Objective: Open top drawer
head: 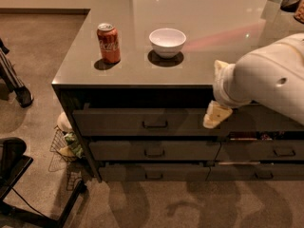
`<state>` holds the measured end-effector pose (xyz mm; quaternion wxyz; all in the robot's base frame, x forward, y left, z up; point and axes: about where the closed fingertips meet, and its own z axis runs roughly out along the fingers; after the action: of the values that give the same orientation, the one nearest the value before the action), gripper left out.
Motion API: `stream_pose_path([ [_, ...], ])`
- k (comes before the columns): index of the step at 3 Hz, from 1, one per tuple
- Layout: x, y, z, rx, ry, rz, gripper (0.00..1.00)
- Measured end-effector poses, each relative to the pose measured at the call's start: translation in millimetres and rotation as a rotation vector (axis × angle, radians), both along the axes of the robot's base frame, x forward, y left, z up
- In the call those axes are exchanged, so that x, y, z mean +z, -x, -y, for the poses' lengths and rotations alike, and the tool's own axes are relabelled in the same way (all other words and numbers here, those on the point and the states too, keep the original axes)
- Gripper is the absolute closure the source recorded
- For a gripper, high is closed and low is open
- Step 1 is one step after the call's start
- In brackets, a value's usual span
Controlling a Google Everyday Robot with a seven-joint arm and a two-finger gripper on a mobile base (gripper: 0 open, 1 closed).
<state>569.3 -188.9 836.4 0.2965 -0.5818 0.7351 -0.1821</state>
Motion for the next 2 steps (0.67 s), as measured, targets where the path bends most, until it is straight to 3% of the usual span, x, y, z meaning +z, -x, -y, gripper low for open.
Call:
stream_pose_path([
  [1,18.1,58.5,10.6,0.015,0.059,-0.102,0.0],
  [2,15.3,107.5,5.1,0.026,0.059,-0.178,0.0],
])
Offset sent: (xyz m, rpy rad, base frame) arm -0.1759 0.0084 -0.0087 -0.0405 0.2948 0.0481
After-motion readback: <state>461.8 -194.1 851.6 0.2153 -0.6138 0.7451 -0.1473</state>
